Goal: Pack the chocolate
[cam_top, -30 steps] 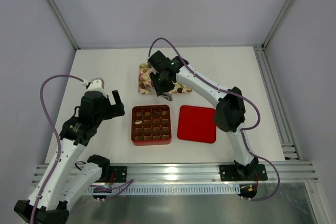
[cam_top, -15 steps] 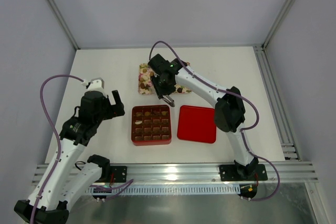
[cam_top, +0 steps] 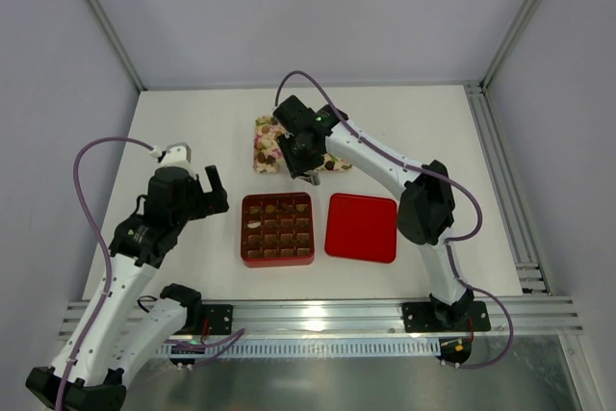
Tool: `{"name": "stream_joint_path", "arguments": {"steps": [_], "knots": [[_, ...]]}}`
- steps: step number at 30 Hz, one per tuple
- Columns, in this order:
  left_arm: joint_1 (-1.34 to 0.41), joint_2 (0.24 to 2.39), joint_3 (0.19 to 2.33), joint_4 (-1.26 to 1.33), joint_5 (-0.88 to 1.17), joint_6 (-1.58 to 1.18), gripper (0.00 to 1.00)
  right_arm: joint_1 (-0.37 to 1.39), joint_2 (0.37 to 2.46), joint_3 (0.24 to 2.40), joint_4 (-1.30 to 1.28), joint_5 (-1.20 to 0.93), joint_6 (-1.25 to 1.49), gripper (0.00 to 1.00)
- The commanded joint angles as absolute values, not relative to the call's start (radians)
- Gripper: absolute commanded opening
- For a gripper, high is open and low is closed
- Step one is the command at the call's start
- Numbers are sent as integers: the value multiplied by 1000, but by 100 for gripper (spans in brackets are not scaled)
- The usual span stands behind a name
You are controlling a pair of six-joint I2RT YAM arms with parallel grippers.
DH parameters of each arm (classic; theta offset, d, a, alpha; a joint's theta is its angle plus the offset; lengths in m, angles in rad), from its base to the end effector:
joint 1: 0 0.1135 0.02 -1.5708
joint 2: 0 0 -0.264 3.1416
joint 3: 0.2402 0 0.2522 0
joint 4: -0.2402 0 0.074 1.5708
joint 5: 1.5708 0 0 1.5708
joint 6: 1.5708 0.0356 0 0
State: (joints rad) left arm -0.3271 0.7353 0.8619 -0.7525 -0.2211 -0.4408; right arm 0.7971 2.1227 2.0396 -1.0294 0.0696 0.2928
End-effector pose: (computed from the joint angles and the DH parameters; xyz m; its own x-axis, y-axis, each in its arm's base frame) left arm 0.1424 -0.0401 0.3173 -0.5637 -0.2483 -0.7878 -0.1054 0.9676 -0.2296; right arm 0.3204 0.3244 0.2795 -0.7998 -0.4066 -0.4416 -0.4818 0.8737 0.0680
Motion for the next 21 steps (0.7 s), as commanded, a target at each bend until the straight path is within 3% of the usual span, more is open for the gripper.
{"name": "stream_joint_path", "arguments": {"steps": [1,21], "knots": [[-325,726,870,-730,-233,-446,100,802,2048,2054,-1025,86,290,44],[-324,723,871,-729,-236,-446,100,792,2102,2103,-1031,29,293,44]]}}
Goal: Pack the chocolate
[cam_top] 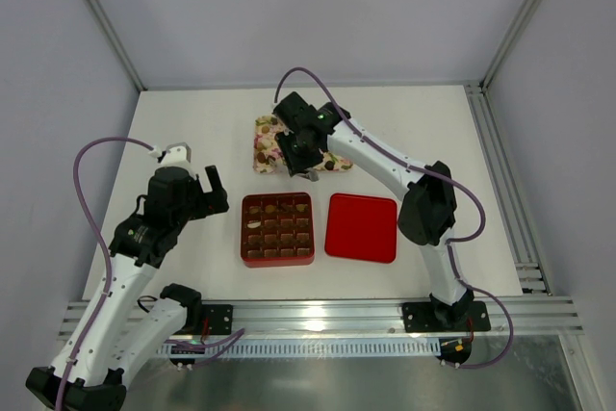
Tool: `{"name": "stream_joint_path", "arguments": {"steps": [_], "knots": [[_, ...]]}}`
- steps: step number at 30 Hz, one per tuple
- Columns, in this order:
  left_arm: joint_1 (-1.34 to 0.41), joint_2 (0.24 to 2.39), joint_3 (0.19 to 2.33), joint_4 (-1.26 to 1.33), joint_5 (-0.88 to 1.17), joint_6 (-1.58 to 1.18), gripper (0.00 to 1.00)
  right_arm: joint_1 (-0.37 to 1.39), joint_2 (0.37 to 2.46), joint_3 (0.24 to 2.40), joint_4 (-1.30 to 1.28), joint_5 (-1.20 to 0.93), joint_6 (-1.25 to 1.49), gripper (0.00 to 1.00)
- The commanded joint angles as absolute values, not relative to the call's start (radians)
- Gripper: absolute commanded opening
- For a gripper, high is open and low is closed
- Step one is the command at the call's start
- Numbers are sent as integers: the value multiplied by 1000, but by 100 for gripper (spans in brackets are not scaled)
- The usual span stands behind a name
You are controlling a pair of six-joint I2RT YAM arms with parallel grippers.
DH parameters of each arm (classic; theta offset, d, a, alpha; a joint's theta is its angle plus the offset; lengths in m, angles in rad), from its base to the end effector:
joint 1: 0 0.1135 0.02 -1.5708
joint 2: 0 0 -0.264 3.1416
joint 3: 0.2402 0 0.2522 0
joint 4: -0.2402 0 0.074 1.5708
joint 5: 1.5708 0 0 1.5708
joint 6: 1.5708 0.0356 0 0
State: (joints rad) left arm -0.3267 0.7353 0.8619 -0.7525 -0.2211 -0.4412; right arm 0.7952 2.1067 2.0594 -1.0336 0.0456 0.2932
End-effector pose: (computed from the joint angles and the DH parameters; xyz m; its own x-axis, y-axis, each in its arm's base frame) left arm 0.1424 -0.0400 0.3173 -0.5635 -0.2489 -0.7877 -0.1060 0.9674 -0.2299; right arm 0.3189 0.3229 0.2922 -0.7932 -0.3966 -0.4621 -0.4899 0.8663 0.0975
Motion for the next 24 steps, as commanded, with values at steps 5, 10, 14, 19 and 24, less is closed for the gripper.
{"name": "stream_joint_path", "arguments": {"steps": [5,10,14,19,24], "knots": [[-324,721,871,-730,-236,-445,100,787,2100,2092,-1032,28,293,43],[-324,722,871,-730,-235,-445,100,784,2100,2092,-1029,25,295,44],[-325,721,871,-732,-238,-446,100,782,2128,2129,-1046,14,293,44],[-325,721,871,-729,-236,-446,100,782,2149,2152,-1063,15,291,43],[-325,722,871,-730,-235,-445,100,782,2152,2155,-1074,32,291,44]]}}
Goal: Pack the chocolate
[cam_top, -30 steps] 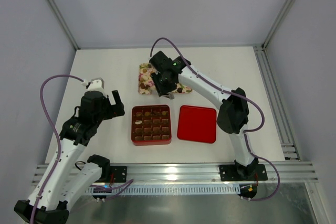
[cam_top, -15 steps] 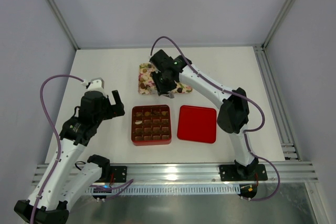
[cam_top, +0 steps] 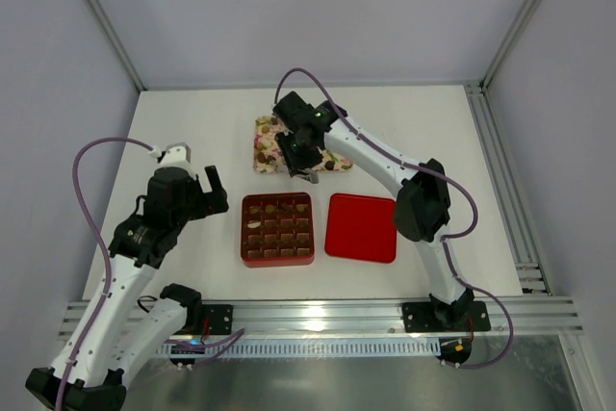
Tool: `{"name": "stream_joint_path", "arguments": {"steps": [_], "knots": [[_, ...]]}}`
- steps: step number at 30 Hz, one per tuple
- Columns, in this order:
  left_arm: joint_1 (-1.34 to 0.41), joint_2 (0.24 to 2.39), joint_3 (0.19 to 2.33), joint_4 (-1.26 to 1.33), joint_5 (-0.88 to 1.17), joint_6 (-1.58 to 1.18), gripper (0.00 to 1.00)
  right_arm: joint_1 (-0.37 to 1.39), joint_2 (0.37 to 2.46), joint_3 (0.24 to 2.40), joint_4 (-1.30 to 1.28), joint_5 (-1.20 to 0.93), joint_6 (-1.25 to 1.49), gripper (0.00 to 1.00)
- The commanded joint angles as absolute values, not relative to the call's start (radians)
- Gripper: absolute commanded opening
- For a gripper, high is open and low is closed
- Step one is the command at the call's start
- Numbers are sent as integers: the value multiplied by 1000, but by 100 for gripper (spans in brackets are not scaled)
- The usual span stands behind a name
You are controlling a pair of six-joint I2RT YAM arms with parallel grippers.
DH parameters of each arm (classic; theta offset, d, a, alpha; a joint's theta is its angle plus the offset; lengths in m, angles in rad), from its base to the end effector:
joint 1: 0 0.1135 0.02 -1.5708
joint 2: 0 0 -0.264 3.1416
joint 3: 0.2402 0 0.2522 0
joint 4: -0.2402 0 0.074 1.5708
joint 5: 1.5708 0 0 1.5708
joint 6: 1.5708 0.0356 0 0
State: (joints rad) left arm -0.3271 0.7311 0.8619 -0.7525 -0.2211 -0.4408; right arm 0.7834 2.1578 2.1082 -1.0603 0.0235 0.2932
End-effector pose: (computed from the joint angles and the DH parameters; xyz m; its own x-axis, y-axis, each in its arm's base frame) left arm 0.1416 -0.0398 0.3179 -0.5605 -0.2494 -0.7897 -0.1045 0.9673 -0.2313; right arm 0.3283 0.3259 0.2829 -0.8093 -0.3982 -0.4319 -0.4849 0.8678 0.1084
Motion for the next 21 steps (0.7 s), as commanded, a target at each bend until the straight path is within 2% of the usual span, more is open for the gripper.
{"name": "stream_joint_path", "arguments": {"steps": [1,21], "knots": [[-324,723,871,-732,-236,-445,100,782,2154,2154,-1075,40,290,44],[-324,718,871,-730,-236,-445,100,738,2100,2140,-1072,60,278,39]]}}
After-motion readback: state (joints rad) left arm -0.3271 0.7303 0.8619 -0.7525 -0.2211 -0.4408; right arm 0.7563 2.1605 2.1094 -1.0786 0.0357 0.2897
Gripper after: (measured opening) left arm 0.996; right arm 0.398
